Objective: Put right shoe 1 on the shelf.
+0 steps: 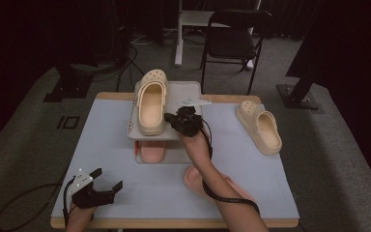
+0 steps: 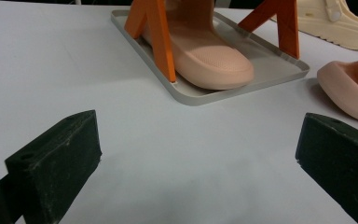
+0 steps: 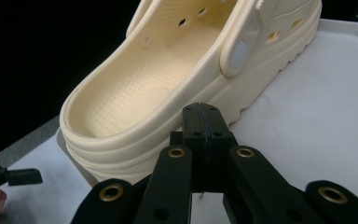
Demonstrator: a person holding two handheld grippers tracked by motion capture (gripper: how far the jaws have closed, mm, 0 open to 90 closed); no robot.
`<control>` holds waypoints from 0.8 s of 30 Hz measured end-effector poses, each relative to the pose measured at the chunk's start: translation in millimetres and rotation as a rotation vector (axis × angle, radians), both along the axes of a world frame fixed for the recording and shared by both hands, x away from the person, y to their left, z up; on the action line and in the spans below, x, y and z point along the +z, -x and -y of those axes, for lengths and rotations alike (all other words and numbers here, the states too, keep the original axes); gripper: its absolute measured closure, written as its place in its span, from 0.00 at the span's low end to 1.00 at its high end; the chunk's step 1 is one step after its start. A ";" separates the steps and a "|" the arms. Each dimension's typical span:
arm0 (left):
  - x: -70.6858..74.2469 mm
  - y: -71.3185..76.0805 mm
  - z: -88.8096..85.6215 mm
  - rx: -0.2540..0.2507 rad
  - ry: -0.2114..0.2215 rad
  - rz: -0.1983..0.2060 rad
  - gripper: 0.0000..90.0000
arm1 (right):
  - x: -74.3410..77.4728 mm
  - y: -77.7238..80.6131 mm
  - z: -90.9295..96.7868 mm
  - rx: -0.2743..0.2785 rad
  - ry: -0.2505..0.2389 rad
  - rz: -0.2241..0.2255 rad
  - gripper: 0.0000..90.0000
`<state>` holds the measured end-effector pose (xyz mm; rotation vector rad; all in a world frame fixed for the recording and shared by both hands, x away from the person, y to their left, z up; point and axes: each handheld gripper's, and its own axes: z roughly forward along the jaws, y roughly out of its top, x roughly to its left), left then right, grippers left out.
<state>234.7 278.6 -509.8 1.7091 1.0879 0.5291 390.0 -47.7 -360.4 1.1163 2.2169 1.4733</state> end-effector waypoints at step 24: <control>-0.4 -0.9 1.6 -0.005 -0.005 -0.003 0.00 | -4.7 -1.1 2.6 0.036 0.009 -0.009 1.00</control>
